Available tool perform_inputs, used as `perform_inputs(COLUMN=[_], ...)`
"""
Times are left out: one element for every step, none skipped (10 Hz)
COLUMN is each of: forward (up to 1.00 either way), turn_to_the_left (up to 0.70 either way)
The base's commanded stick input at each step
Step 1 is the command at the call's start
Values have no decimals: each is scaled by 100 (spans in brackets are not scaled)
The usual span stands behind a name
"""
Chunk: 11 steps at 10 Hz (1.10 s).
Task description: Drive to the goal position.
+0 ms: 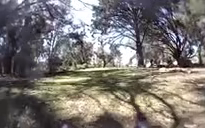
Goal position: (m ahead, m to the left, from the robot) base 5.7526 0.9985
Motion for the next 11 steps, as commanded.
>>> perform_inputs(forward=[70,70,70,70,70,70,70,70,70,70,70], turn_to_the_left=[-27,0,0,0,-27,-27,-27,-27,-27,-27,-27])
